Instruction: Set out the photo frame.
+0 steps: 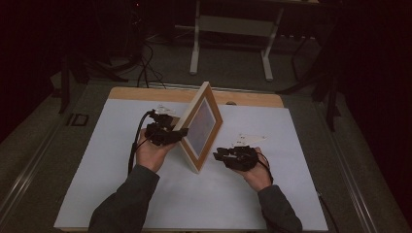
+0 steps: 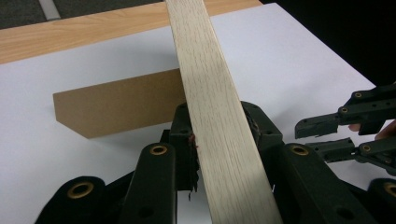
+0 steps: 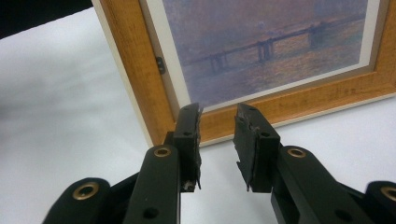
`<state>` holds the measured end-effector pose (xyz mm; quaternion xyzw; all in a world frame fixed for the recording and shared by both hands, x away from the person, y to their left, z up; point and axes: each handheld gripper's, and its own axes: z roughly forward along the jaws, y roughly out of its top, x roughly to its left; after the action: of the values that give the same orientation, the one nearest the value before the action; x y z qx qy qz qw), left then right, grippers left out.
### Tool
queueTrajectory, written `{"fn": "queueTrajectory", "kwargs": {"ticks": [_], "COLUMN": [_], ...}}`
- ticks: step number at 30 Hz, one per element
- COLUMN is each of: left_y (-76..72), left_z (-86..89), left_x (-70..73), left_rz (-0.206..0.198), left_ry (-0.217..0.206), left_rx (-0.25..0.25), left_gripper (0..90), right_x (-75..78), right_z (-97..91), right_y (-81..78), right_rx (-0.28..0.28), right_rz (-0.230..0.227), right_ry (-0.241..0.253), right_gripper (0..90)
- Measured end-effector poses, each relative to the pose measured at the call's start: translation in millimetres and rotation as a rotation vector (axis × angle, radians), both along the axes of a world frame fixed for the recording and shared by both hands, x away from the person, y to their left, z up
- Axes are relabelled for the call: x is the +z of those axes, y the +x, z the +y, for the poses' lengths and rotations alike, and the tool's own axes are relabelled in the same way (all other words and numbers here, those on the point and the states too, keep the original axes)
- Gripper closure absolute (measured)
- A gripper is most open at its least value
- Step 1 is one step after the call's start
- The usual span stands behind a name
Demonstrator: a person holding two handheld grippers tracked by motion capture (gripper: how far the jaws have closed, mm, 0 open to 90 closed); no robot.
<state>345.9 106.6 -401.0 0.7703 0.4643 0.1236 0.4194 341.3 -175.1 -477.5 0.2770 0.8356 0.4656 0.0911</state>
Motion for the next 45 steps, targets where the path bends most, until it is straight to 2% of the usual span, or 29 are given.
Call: {"fn": "queueTrajectory", "kwargs": {"ticks": [7,17,31,45], "left_y": [2.5,6.8,12.5,18.6], "left_z": [10.5,22.7,39.5,46.2], "left_x": [-0.8,-2.2,-3.7,-3.8], "left_rz": [0.007,0.011,0.011,0.009], "left_ry": [-0.026,-0.040,-0.049,-0.050], "left_rx": [-0.015,-0.075,-0.167,-0.249], "left_gripper": [72.1,72.2,72.1,72.1], "right_x": [0.9,2.5,9.4,13.1], "right_z": [-1.2,-2.3,-4.7,-7.2], "right_y": [0.0,0.8,3.5,5.3], "right_rx": [0.000,-0.003,-0.010,-0.035], "right_rz": [-0.001,-0.008,-0.021,-0.039], "right_ry": [-0.002,-0.003,-0.016,-0.009], "right_gripper": [70.4,70.3,70.1,70.0]}}
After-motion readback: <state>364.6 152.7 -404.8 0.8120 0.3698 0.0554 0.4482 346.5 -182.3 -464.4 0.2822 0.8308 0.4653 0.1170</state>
